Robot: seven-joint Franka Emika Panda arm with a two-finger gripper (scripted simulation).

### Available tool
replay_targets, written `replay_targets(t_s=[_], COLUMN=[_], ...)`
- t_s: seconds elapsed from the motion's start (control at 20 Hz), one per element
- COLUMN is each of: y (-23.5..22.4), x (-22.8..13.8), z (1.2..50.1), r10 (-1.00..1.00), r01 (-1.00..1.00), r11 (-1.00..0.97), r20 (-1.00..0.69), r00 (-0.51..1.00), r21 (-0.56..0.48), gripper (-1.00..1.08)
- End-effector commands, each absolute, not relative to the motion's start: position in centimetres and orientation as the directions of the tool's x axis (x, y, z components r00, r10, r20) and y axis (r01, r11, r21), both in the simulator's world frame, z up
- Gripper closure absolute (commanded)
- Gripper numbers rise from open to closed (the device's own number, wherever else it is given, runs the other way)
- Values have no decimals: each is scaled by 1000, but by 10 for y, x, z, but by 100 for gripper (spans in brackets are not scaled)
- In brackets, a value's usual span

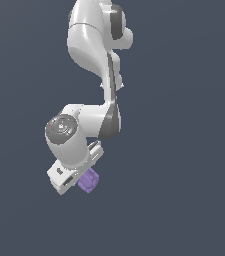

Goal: Pick up the object and move it to a goal position.

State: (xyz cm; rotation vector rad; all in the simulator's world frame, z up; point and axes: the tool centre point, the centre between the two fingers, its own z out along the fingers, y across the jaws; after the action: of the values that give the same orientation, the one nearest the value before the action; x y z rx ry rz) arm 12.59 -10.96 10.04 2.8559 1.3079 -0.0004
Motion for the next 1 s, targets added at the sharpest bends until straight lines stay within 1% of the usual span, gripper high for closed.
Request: replay_targets(t_s=[0.0,0.35,0.55,0.6,0.95], y=[-110,-110,-109,-109,-109], x=[126,125,125,125,125], z=[97,63,55,55,55], r10=[757,759,760,760,760], r01=[757,759,760,760,760], r11=[-653,-651,-650,-650,-650], r20=[-1,0,0,0,0], r00=[653,651,650,650,650], r21=[0,0,0,0,0], gripper=[-92,-92,-92,108,108])
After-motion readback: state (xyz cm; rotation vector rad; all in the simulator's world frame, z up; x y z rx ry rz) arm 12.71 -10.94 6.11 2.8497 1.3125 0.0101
